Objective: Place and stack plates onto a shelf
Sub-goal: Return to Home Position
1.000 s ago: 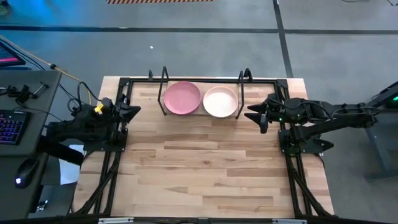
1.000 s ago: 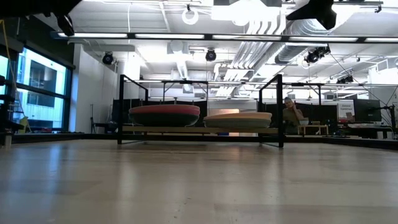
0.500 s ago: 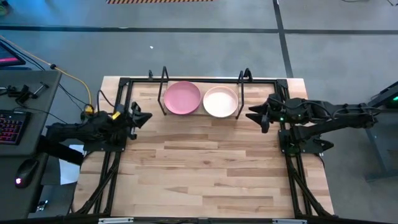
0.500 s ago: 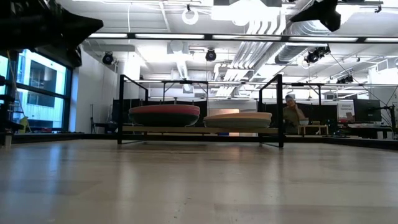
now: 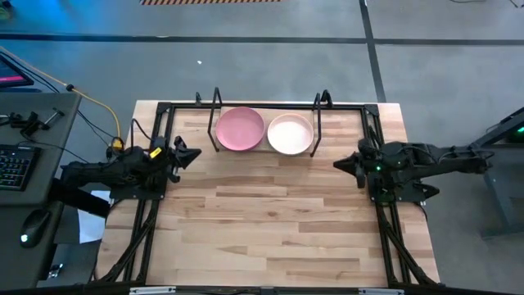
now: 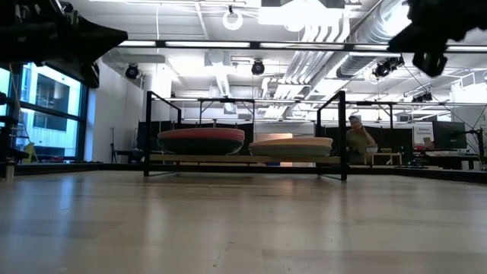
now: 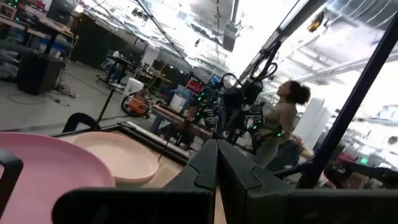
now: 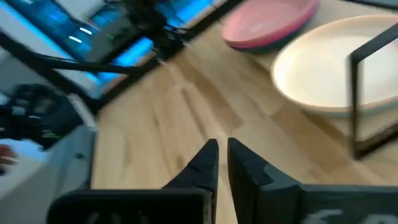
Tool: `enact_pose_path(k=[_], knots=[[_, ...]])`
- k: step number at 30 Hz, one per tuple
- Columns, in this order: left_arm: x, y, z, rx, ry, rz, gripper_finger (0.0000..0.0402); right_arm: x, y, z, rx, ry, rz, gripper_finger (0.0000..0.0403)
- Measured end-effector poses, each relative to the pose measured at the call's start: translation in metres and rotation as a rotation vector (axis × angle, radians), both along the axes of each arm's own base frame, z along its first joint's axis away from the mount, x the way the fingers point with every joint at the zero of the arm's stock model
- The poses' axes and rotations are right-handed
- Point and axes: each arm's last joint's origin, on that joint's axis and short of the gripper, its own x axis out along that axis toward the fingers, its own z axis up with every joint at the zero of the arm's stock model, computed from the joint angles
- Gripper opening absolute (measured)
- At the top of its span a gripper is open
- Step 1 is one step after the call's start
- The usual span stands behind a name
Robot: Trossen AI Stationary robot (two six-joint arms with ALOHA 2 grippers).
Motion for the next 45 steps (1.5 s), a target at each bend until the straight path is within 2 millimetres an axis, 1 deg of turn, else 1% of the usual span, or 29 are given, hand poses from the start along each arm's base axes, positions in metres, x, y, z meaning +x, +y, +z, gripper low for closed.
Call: enact_pose_path(k=[2,4,6,10,14,18,26,29,45], knots=[[0.0,0.0,-0.001,0.016,0.011,0.004,0.0001,-0.005,0.0,-0.018,0.013,-0.068,0.028,0.0019],[0.0,0.0,-0.001,0.024,0.012,0.006,0.0001,-0.01,0.0,-0.035,0.003,-0.123,0.045,0.0007],[0.0,0.0,-0.001,0.024,0.012,0.006,0.0001,-0.013,-0.001,-0.048,-0.017,-0.195,0.047,0.0004],[0.0,0.0,-0.001,0.024,0.012,0.006,0.0001,-0.015,-0.003,-0.067,-0.063,-0.357,0.037,0.0001],[0.0,0.0,-0.001,0.024,0.014,0.007,0.0001,-0.006,-0.004,-0.081,-0.082,-0.4,0.091,0.0001],[0.0,0.0,-0.001,0.024,0.016,0.006,0.0001,-0.003,-0.006,-0.094,-0.107,-0.424,0.122,0.0],[0.001,0.0,-0.001,0.024,0.022,0.006,0.0001,-0.003,-0.006,-0.095,-0.373,-0.403,0.207,0.0],[0.001,0.0,-0.002,0.023,0.025,0.006,0.0001,-0.003,-0.006,-0.096,-0.422,-0.401,0.221,0.0],[0.001,0.0,-0.002,0.023,0.032,0.006,0.0001,-0.003,-0.006,-0.096,-0.185,-0.402,0.164,0.0]])
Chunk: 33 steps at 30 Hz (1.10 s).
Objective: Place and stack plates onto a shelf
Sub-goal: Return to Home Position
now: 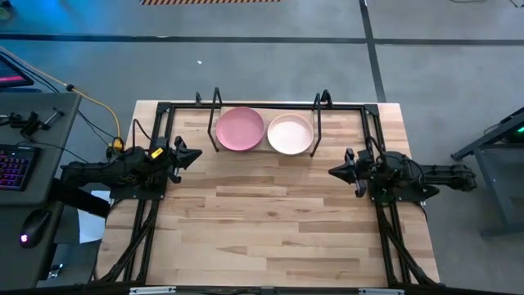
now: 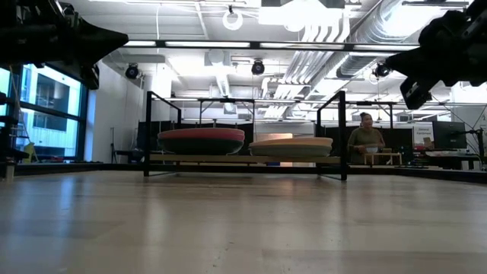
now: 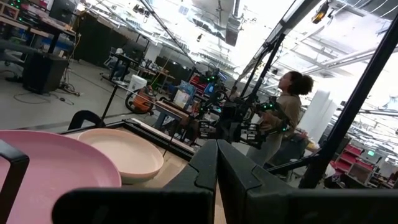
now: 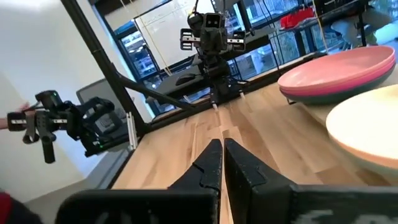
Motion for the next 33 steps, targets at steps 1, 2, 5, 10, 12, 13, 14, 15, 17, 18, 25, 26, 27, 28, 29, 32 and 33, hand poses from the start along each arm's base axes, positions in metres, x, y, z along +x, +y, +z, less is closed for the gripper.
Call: enact_pose_path(k=[1,2,5,10,12,13,14,15,17,18,25,26,27,28,29,32,33], knots=[[0.0,0.0,0.0,0.0,0.0,0.0,0.0001,0.0,0.0,0.0,0.009,0.0,0.0,0.0],[0.0,0.0,0.0,0.0,0.0,0.0,0.0001,0.0,0.0,0.0,0.015,0.001,0.0,0.0],[0.0,0.0,0.0,0.0,0.0,0.0,0.0001,0.0,0.0,0.0,0.025,0.001,0.0,0.0],[0.0,0.0,0.0,0.0,0.0,0.0,0.0001,0.0,0.0,-0.0001,0.025,0.002,0.0,0.0],[0.0,0.0,0.0,0.0,0.0,0.0,0.0001,0.0,0.0,-0.0002,0.024,0.002,0.0,0.0],[0.0,0.0,0.0,0.0,0.0,0.0,0.0001,0.0,0.0,-0.0002,0.025,0.002,0.0,0.0],[0.0,0.0,0.0,0.0,0.0,0.0,0.0001,0.0,0.0,-0.0002,0.025,0.002,0.0,0.0],[0.0,0.0,0.0,0.0,0.0,0.0,0.0001,0.0,0.0,-0.0002,0.024,0.002,0.0,0.0],[0.0,0.0,0.0,0.0,0.0,0.0,0.0001,0.0,-0.0001,-0.0002,0.024,0.002,-0.001,0.0],[0.0,0.0,0.0,0.0,0.0,0.0,0.0001,0.0,0.0,-0.0002,0.025,0.002,-0.001,0.0],[0.0,0.0,0.0,0.0,0.0,0.0,0.0001,0.0,-0.0001,-0.0002,0.024,0.002,-0.003,0.0],[0.0,0.0,0.0,0.0,0.0,0.0,0.0001,0.0001,-0.0001,-0.0003,0.025,0.002,-0.003,0.0],[0.0,0.0,0.0,0.0,0.0,0.0,0.0001,0.0001,-0.0001,-0.0003,0.025,0.002,-0.003,0.0],[0.0,0.0,0.0,0.0,0.0,0.0,0.0001,0.0001,-0.0001,-0.0003,0.025,0.002,-0.003,0.0],[0.0,0.0,0.0,0.0,0.0,0.0,0.0001,0.0001,-0.0001,-0.0003,0.024,0.002,-0.003,0.0],[0.0,0.0,0.0,0.0,0.0,0.0,0.0001,0.0001,-0.0001,-0.0003,0.025,0.002,-0.003,0.0],[0.0,0.0,0.0,0.0,0.0,0.0,0.0001,0.0001,-0.0001,-0.0003,0.024,0.002,-0.003,0.0]])
